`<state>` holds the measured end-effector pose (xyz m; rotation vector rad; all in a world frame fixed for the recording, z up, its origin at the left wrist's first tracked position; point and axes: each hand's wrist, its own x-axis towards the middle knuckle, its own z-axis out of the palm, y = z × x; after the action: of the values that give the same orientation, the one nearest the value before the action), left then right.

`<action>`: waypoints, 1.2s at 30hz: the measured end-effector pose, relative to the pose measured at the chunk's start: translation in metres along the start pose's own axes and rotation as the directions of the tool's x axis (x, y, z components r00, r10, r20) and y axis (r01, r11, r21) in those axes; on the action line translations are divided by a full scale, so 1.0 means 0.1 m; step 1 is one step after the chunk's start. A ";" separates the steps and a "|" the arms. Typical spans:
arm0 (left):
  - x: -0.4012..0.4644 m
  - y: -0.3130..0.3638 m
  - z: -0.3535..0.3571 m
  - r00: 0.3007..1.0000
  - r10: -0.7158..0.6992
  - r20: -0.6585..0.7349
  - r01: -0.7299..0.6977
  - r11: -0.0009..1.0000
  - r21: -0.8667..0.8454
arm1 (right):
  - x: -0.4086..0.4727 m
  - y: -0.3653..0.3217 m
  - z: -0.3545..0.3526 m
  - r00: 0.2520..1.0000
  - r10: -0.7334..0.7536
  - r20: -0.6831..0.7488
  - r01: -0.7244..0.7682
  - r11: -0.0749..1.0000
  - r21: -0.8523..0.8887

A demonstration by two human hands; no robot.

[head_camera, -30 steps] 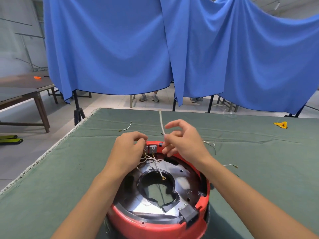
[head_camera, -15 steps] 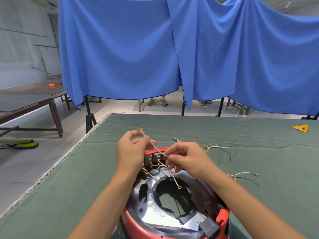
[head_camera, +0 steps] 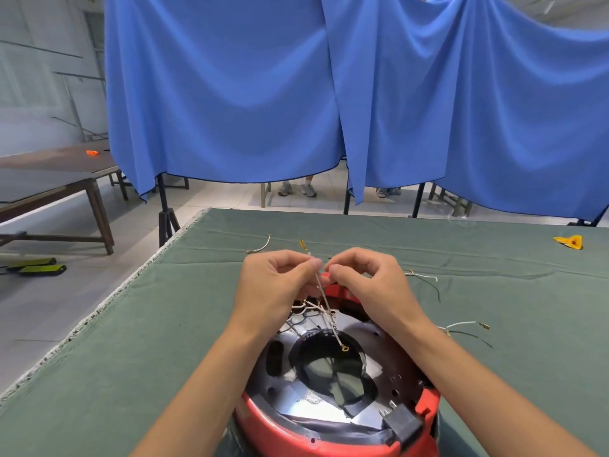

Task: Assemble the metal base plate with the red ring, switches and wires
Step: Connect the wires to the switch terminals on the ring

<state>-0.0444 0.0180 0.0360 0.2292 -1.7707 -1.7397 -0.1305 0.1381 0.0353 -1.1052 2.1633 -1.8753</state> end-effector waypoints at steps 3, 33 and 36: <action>-0.02 0.01 0.00 0.999 -0.002 0.043 0.002 1.000 -0.006 | -0.01 0.00 0.00 0.998 -0.057 -0.009 0.057 0.998 -0.019; 0.01 -0.09 0.00 0.997 0.007 0.072 -0.023 0.976 0.219 | 0.02 0.04 -0.03 0.997 0.053 -0.055 -0.049 0.995 0.087; 0.00 -0.10 0.00 0.998 0.019 0.065 -0.035 0.969 0.243 | 0.02 0.05 -0.02 0.998 0.056 -0.040 -0.053 0.995 0.085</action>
<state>-0.0477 0.0168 0.0271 0.2552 -2.0246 -1.5224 -0.1353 0.1383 0.0327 -0.9899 2.0924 -1.9630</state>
